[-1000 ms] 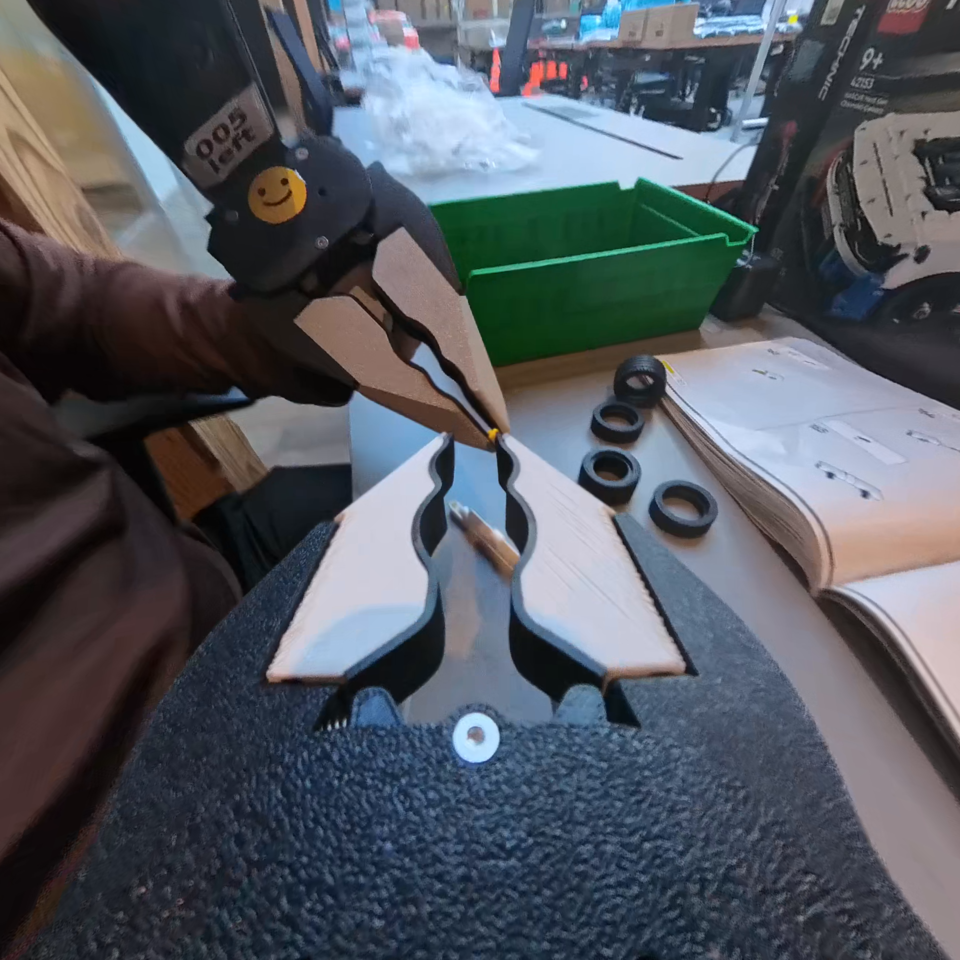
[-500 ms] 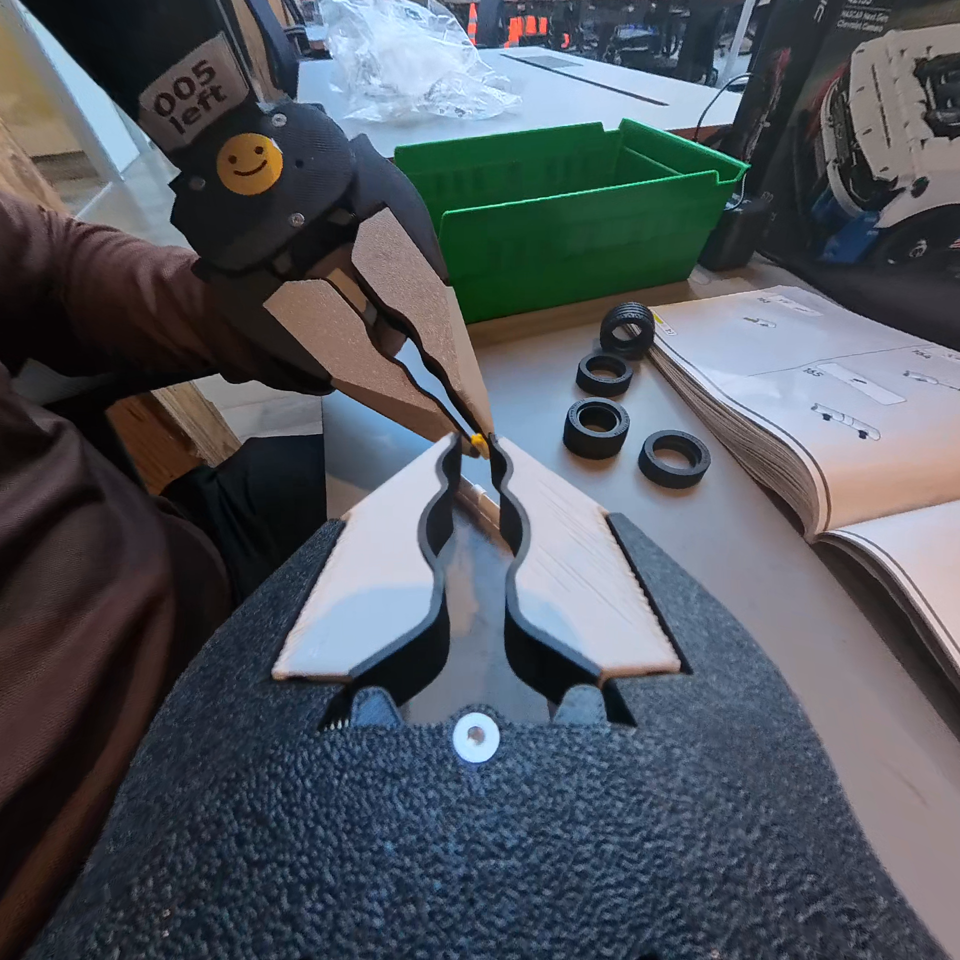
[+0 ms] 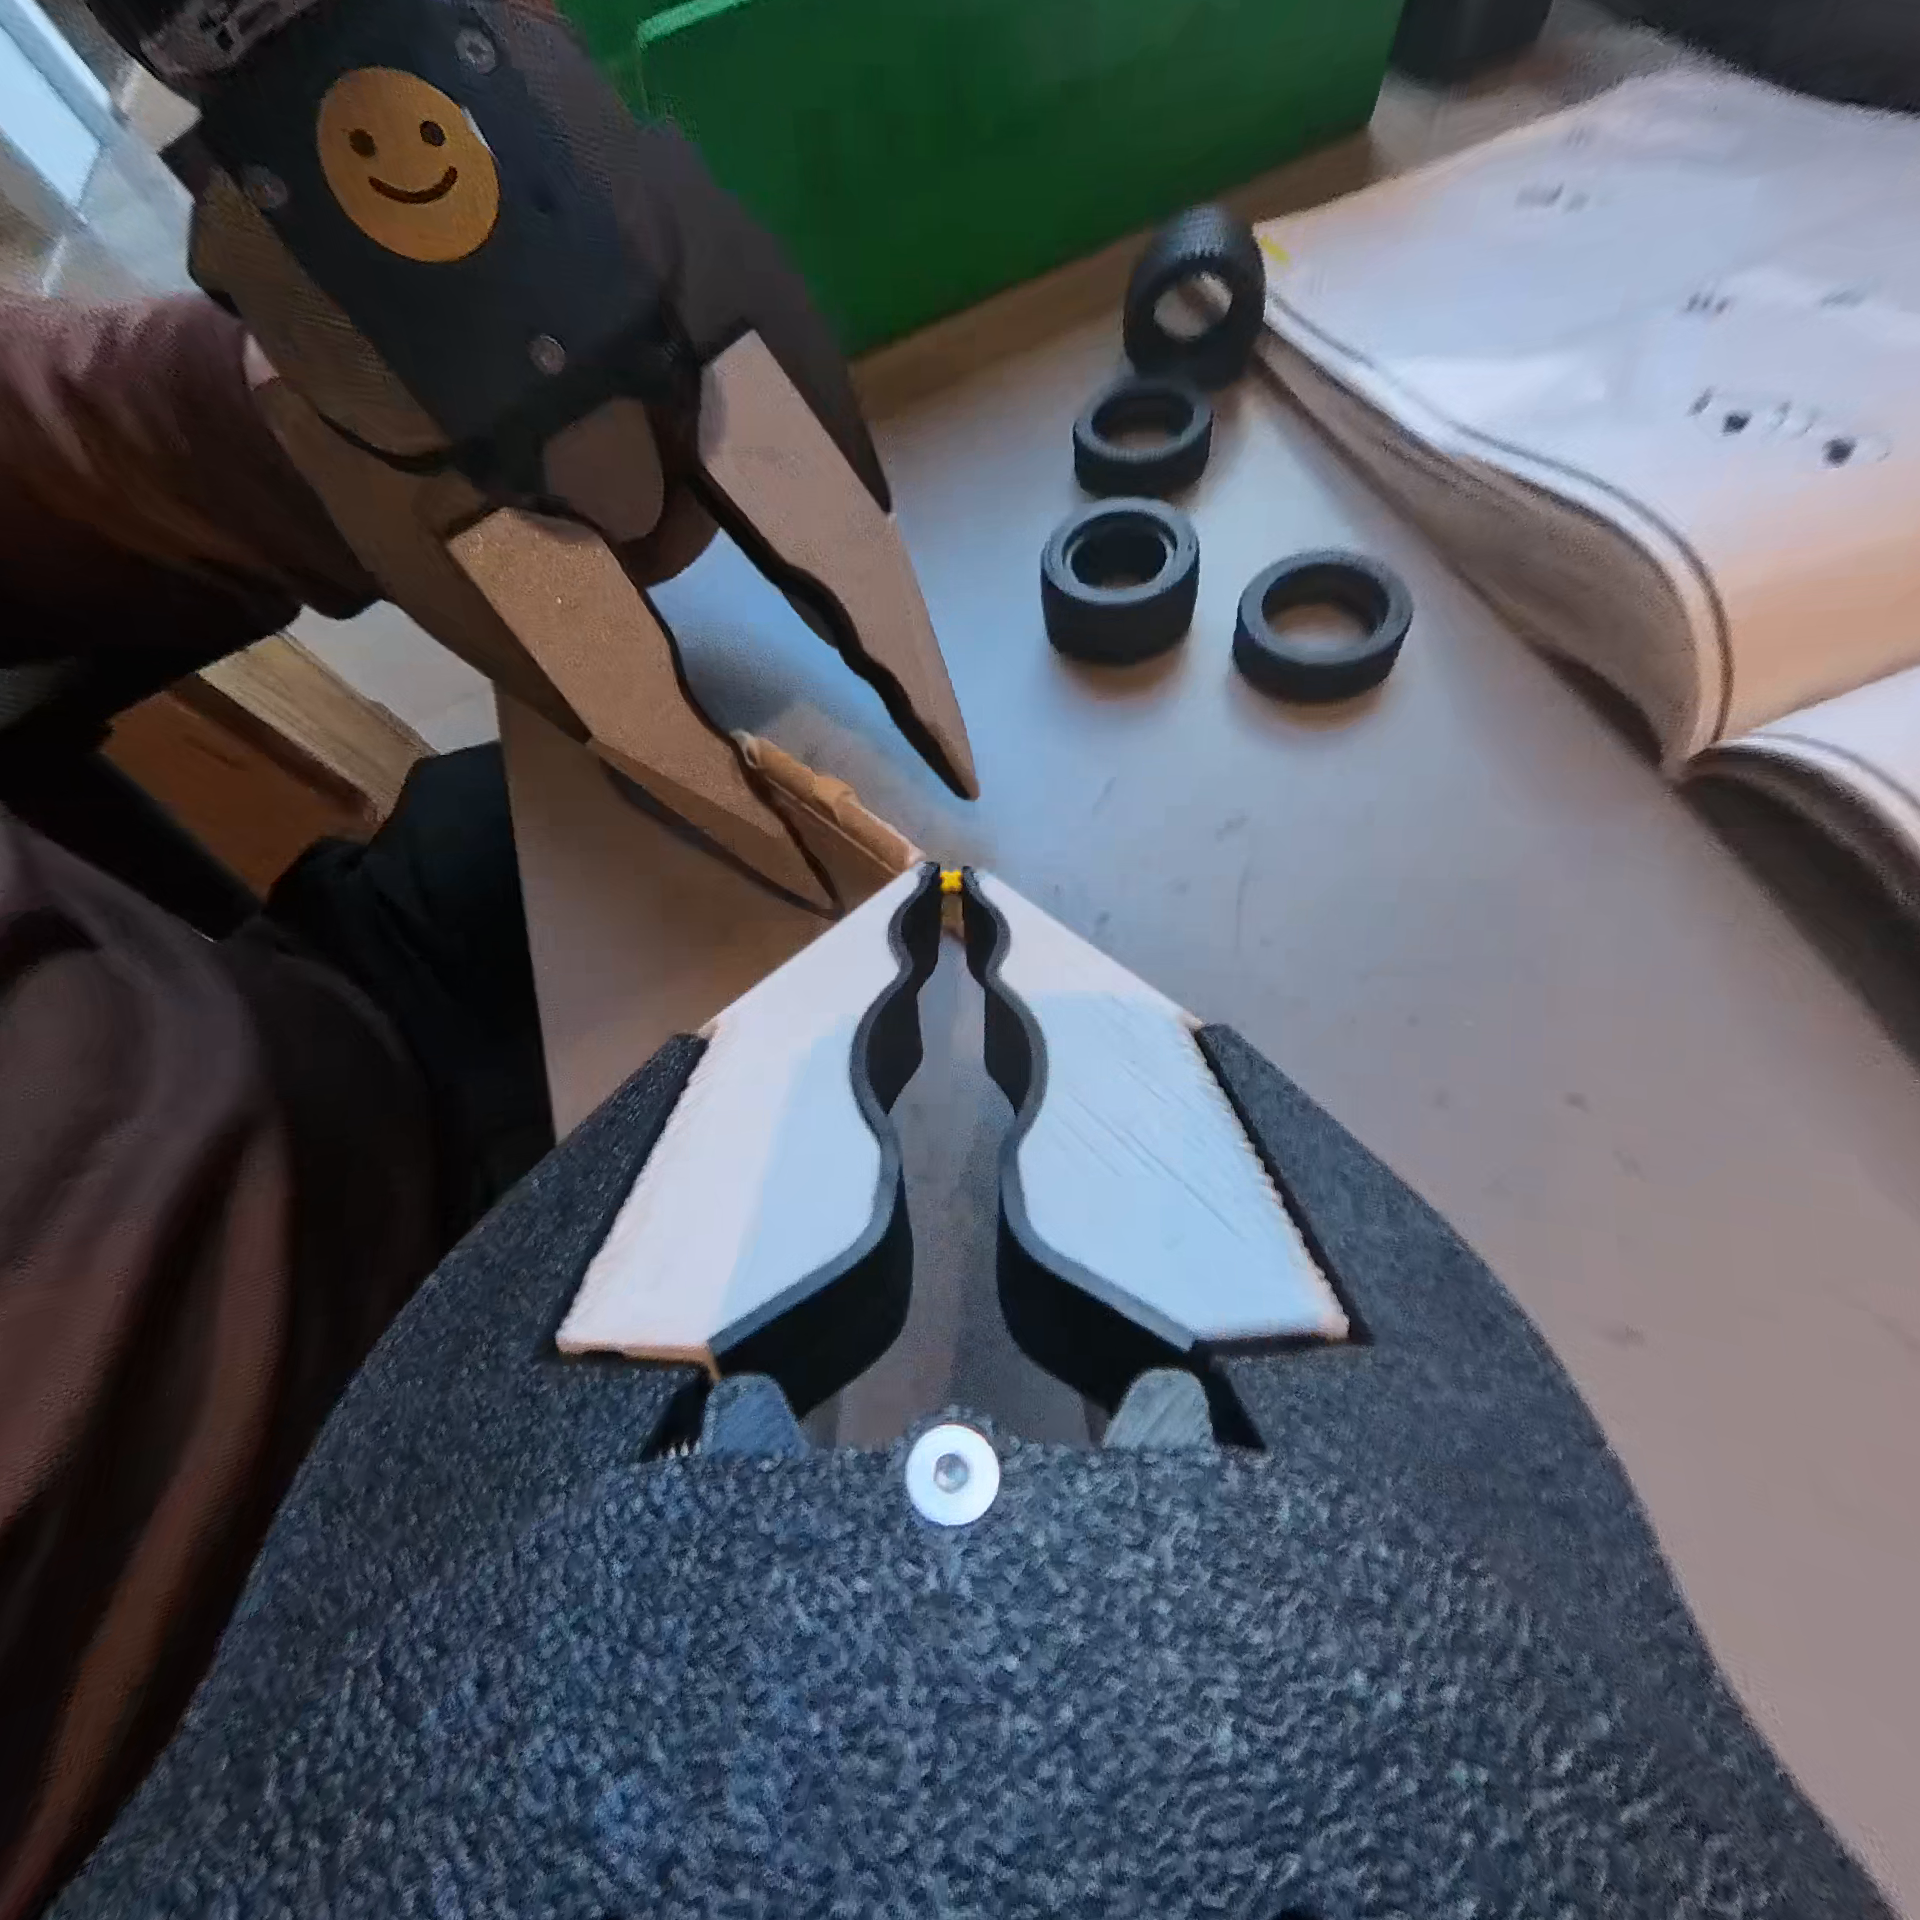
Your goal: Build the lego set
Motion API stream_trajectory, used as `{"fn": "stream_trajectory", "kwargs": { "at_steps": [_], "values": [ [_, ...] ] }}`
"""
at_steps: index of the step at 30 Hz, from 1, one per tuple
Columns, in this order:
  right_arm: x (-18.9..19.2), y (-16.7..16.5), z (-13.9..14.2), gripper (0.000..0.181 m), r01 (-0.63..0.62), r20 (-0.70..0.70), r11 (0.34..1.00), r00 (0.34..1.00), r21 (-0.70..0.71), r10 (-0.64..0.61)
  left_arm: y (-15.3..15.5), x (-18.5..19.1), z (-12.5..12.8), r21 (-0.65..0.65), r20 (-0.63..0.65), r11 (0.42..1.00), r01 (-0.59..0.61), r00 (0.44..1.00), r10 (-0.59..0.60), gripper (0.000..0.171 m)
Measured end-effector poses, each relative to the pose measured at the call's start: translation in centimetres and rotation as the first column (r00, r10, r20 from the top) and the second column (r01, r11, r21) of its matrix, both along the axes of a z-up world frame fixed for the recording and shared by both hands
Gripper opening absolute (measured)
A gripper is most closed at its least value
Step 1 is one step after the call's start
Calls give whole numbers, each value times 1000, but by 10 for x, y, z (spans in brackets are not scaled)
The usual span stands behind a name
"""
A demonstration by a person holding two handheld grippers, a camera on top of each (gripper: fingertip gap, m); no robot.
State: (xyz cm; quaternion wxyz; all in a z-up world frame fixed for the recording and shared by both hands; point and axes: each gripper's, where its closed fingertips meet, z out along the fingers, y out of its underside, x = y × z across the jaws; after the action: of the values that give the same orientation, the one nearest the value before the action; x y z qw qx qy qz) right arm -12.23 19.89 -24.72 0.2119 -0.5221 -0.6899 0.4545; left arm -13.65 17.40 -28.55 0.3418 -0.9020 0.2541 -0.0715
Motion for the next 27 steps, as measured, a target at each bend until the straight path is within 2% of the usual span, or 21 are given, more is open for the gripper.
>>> {"fn": "stream_trajectory", "kwargs": {
  "at_steps": [1, 5, 11, 14, 17, 19, 27],
  "values": [
    [-1, -1, -6, 4, -3, 19, 1000, 1000, 3, 3, -1, 0, -10, -38, -17, 999, 8, 1000, -8, 34],
    [-5, -6, -17, 4, -23, 54, 999, 998, 31, 21, 0, 6, -11, -41, 16, 997, 58, 998, -57, 5],
    [-3, -2, -18, 4, -4, 53, 1000, 999, -3, 4, -1, 4, -11, -13, 29, 992, 123, 992, -122, 5],
    [-3, -6, -16, 4, -13, 41, 999, 999, -37, 15, -4, -3, -10, -21, 7, 991, 130, 991, -130, 21],
    [-5, -11, -16, 4, -30, 42, 999, 999, -39, 32, -9, -7, -10, -34, -9, 989, 144, 989, -145, 19],
    [-6, -18, -16, 4, -60, 46, 997, 997, -44, 62, -11, 0, -11, -43, 36, 985, 165, 986, -163, 5],
    [-10, -19, -26, 4, -77, 80, 996, 994, 34, 74, -10, 3, -10, -47, 200, 981, 190, 964, -177, 5]
  ]
}}
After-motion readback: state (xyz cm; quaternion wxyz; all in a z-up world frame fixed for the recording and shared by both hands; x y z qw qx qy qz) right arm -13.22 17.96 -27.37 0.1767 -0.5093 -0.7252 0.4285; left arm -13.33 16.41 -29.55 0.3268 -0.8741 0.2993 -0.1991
